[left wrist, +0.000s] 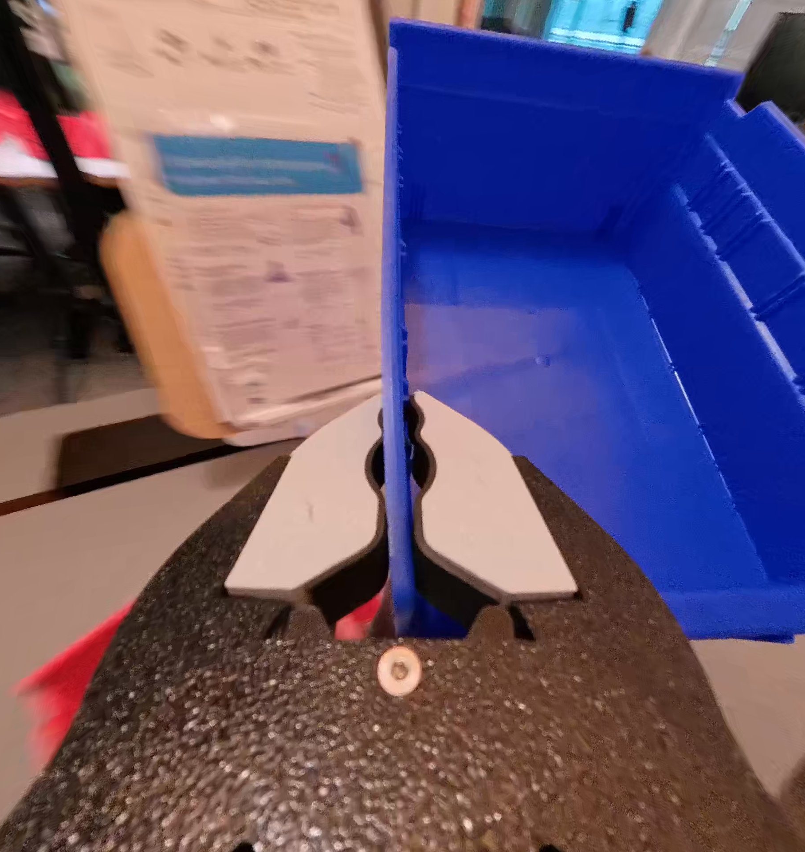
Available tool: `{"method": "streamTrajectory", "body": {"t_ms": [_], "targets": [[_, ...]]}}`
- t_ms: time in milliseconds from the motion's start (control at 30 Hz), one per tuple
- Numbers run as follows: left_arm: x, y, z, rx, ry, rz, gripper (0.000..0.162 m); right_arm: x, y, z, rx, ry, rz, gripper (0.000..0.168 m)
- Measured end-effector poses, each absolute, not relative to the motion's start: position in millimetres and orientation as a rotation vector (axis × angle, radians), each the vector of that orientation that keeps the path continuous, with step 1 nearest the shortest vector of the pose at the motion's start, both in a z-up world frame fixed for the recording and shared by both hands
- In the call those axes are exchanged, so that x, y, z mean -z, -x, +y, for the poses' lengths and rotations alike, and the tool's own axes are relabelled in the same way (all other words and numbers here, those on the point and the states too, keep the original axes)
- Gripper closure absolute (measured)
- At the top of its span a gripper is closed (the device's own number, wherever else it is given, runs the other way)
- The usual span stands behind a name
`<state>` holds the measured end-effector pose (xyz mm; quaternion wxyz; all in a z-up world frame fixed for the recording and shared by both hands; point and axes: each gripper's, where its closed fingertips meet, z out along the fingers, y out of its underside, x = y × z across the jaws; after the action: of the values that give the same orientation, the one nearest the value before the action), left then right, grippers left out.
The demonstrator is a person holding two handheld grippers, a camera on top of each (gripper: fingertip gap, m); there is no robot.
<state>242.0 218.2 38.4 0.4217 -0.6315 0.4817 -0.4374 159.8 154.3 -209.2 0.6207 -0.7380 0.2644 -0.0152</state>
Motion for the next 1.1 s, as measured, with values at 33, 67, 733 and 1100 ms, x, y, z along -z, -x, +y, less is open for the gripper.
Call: {"method": "streamTrajectory", "body": {"t_ms": [33,67,733,1100], "targets": [[-26,-267,191,1.141,1.592,1.246,0.158,209,-154,159,0.024,1.693,0.601,0.158],[-11,-291,165,1.186,1.605,1.277,0.158,209,-149,161,0.015,1.693,0.589,0.157],[220,-445,10,0.996,2.089,1.067,0.158,228,-139,156,-0.728,1.472,0.829,0.114],[219,-479,-60,1.209,1.834,1.113,0.096,230,-133,159,-0.750,1.499,0.798,0.116]]}}
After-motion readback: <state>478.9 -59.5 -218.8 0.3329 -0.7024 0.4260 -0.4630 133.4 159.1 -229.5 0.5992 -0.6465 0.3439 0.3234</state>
